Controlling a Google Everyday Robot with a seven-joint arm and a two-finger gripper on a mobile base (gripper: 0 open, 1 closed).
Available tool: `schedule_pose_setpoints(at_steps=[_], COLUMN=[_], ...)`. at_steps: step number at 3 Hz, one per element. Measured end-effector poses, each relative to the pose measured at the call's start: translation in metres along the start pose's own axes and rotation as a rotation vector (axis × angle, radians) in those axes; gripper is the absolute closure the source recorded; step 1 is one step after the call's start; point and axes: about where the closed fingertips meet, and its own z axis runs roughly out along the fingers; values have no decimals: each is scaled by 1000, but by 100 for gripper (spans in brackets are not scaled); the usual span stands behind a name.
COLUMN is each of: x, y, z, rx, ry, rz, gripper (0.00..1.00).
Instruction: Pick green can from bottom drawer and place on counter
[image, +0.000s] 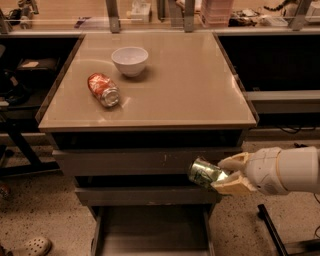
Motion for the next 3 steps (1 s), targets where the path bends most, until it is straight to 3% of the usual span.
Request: schedule_pose_setpoints(at_steps=[3], x=[-67], y=[-49], z=[-66], rx=[151], ry=[48], rz=[-112], gripper=[100])
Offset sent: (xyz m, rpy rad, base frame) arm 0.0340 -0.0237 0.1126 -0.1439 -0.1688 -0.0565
